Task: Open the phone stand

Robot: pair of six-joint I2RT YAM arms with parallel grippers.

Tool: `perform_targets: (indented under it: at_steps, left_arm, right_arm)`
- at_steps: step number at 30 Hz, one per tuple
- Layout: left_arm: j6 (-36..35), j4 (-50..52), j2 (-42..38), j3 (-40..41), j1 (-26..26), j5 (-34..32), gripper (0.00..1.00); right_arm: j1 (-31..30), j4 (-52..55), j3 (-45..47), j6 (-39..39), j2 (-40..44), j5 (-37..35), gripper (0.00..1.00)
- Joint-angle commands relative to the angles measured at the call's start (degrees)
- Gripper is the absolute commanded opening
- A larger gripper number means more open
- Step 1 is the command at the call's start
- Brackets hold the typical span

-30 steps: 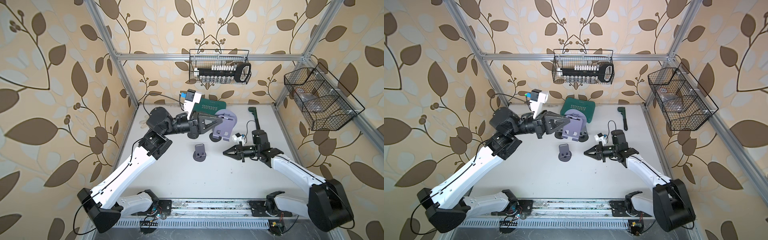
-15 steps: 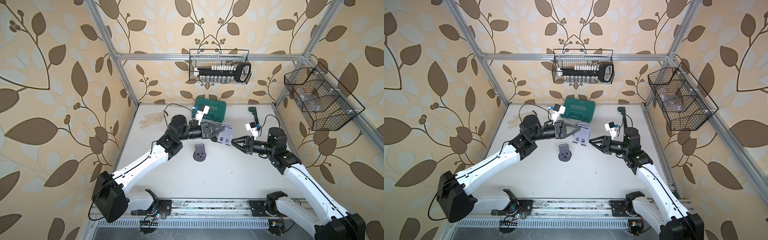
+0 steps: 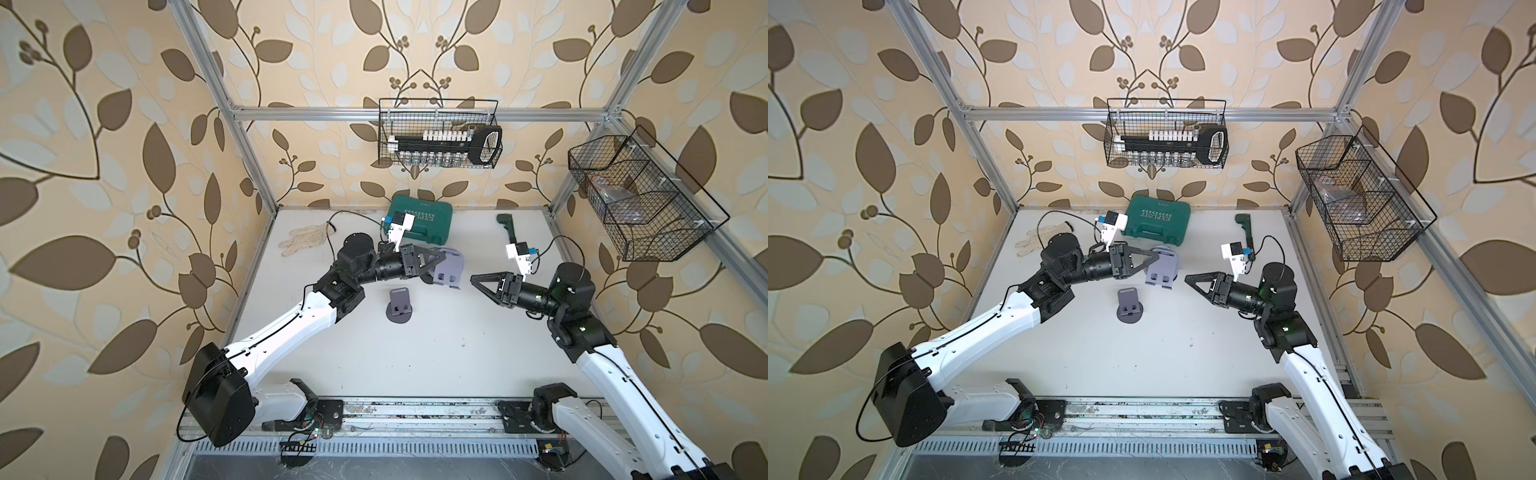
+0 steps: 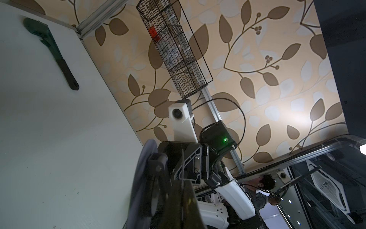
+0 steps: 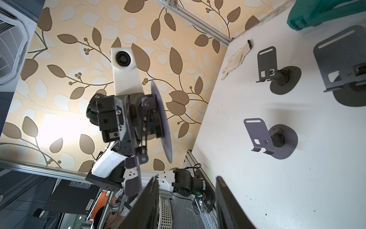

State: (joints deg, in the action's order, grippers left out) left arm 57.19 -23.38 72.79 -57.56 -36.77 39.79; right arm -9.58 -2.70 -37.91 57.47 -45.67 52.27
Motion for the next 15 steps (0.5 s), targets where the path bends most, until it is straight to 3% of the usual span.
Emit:
perform_targets:
  at_steps: [1,15]
  left_arm:
    - [0.24,-3.86,-0.99,0.16,-0.29,-0.5,0.0]
    - [0.39,-3.89,-0.99,0.62,-0.27,-0.59,0.0]
  right_arm:
    - [0.06,-3.69,1.54,2.14,-0.22,-0.16,0.43]
    - [-5.85,-9.78,-0.88,2.48,-5.06,-1.65,0.42]
